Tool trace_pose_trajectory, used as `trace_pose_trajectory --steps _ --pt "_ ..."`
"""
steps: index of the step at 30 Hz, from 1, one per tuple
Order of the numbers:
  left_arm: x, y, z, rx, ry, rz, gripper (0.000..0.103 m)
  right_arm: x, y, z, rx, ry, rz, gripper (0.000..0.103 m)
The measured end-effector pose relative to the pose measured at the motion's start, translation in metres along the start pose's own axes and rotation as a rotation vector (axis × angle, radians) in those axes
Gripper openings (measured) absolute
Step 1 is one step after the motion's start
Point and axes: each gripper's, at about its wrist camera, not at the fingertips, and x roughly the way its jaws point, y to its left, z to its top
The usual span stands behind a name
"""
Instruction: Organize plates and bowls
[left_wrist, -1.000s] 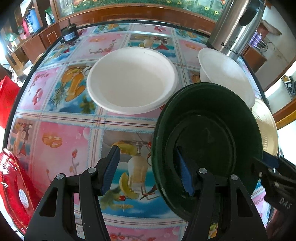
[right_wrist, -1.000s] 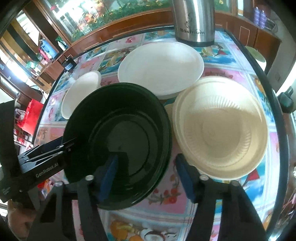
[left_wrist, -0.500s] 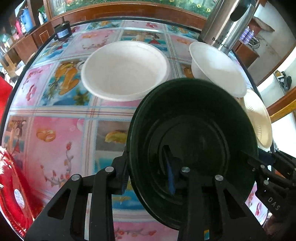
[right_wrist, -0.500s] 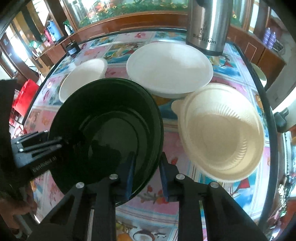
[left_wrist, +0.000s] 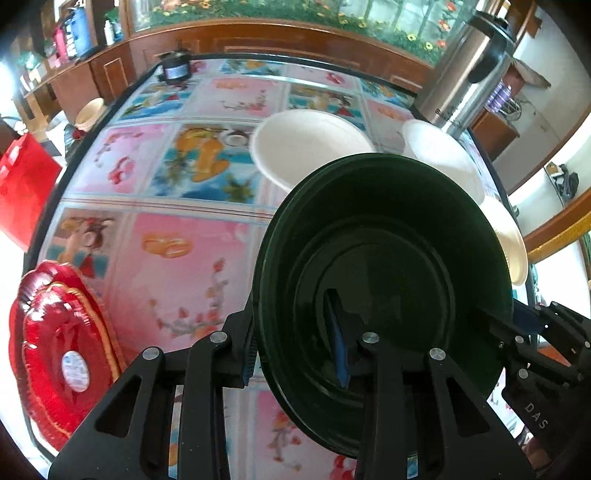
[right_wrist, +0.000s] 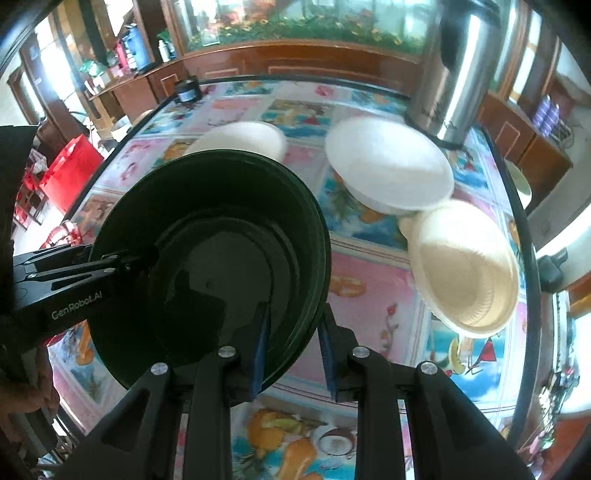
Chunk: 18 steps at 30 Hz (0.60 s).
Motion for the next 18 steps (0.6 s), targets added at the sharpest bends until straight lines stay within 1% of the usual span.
trace_pose_trajectory --steps 10,18 --pt "-0.041 0.056 -0.007 -0.069 -0.054 0.038 0.032 -0.010 0.056 0.012 -0.092 -0.032 0.025 0.028" --pt "-0.072 0.115 -0.016 -0.146 -0.097 0.088 0.032 -0.014 0.115 0.026 -0.178 -0.055 0.062 0.028"
